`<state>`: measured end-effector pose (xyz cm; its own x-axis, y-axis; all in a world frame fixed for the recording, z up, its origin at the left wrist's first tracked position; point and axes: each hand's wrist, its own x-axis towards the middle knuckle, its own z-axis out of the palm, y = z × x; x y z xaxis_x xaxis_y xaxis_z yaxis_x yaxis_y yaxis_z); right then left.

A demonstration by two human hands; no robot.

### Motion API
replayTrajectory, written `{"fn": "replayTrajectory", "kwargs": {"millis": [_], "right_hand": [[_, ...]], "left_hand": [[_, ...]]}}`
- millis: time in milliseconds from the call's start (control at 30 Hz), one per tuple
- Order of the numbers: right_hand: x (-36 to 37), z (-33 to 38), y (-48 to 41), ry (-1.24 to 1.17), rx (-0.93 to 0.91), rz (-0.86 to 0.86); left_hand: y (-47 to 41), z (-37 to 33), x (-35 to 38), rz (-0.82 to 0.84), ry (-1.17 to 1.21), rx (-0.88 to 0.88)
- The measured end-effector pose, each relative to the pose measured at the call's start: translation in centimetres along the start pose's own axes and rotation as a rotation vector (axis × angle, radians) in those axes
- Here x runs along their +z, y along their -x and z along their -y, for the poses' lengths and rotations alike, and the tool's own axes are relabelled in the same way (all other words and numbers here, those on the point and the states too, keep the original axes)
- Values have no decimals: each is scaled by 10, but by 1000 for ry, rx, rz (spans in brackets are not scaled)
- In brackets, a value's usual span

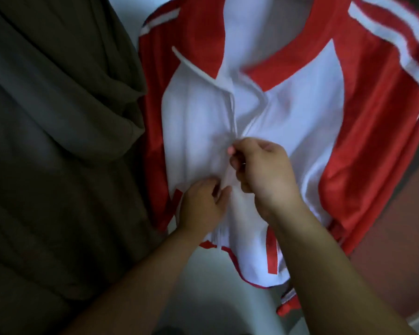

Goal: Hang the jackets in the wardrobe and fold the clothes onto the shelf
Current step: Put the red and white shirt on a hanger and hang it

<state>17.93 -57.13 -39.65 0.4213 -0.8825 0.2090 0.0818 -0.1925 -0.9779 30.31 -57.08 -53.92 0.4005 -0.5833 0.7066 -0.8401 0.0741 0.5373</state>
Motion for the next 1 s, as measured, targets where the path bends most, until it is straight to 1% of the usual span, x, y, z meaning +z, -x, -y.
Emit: {"fn": "replayTrajectory", "kwargs": {"millis": [67, 133, 200, 300, 400, 467, 567, 667, 733, 867, 933, 1000], "right_hand": [[0, 6, -1, 8, 2, 1], [1, 13, -1, 26, -8, 8], [3, 26, -5, 31, -55, -7], [2, 45, -13, 23, -119, -43], [3, 50, -13, -2, -119, -52], [5, 48, -11, -53, -117, -53], [8, 64, -12, -14, -195, -74], [5, 101, -22, 4, -323, -105], [3, 120, -25, -19, -354, -74], [4, 107, -26, 152, -369, -37], [2, 95, -27, 176, -395, -47], [-7, 85, -28, 161, -469, -131]], "left_hand": [[-15, -13, -5, -100, 77, 12], [-23, -22, -7, -164, 74, 94], [-25, -23, -7, -148, 55, 153], [-30, -27, -11, -118, 83, 128], [-49, -42, -20, -176, 188, 106], [-64, -53, -24, -214, 218, 137], [-72, -54, -23, -210, 135, 228], [-71, -46, -21, -199, 79, 229], [-75, -45, -23, -179, 56, 248], [-88, -54, -34, -86, 3, 235], [-98, -59, -45, -103, 34, 229], [-113, -63, -59, -182, 39, 245]]}}
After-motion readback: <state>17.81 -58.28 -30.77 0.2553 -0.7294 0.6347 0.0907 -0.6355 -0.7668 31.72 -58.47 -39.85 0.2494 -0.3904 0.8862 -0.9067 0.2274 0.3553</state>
